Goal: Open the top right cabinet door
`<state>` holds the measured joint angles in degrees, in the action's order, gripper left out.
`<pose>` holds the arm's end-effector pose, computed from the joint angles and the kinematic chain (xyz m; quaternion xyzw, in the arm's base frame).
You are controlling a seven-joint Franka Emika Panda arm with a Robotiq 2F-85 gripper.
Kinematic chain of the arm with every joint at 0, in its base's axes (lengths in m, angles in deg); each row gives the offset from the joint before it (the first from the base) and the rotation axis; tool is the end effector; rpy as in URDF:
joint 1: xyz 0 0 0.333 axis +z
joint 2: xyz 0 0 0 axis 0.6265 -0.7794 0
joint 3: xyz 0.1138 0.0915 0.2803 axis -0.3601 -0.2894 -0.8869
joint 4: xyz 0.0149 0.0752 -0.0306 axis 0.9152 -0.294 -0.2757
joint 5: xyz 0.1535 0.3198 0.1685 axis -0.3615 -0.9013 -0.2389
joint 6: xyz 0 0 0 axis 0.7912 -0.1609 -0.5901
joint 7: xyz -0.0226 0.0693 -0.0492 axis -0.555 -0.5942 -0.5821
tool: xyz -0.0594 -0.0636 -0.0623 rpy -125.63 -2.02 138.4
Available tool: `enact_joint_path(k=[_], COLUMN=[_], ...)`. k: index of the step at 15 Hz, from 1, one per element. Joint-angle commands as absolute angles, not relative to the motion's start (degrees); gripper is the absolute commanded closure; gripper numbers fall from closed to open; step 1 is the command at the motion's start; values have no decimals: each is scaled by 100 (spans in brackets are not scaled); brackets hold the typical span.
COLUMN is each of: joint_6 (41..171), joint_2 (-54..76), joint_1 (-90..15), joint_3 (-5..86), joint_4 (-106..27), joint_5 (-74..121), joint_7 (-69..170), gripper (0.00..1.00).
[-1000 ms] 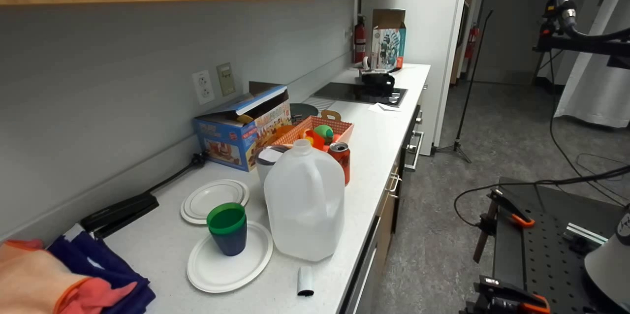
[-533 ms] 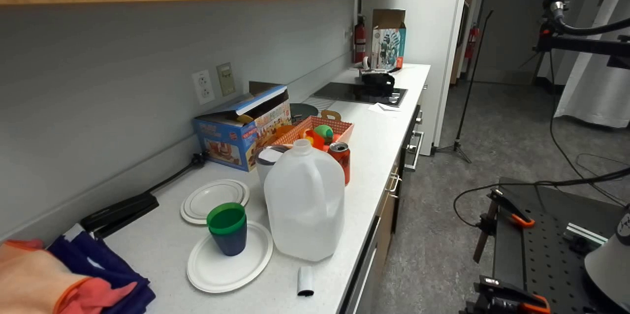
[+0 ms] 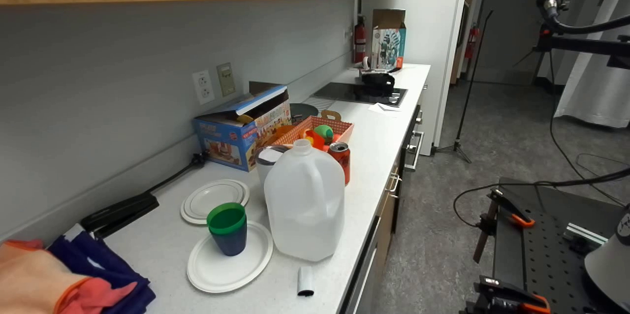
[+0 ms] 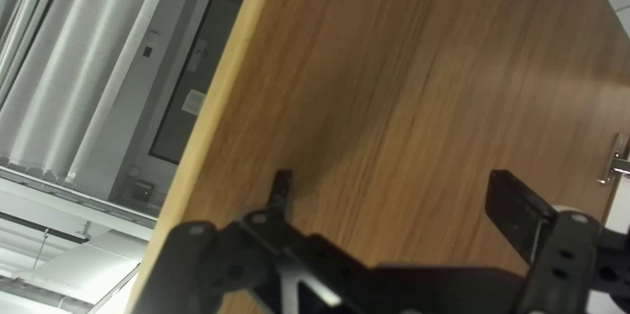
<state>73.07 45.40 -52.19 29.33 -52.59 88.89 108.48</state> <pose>0.4620 -0.1172 0.7312 0.6972 -0.4188 0.3591 0.4578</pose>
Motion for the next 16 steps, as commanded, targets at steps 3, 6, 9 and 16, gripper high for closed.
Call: enact_joint_path(k=[3, 6, 9, 16], joint_6=[7191, 7168, 7583, 8100], joint_2=[4505, 4454, 4334, 3738], joint_1=[-4840, -4857, -4939, -5138], joint_3=[3220, 3218, 3594, 4607], joint_4=[-5209, -5160, -5339, -5305], joint_5=[8984, 9021, 9348, 10007], joint_7=[10867, 10864, 11071, 11595], gripper=[0, 0, 0, 0])
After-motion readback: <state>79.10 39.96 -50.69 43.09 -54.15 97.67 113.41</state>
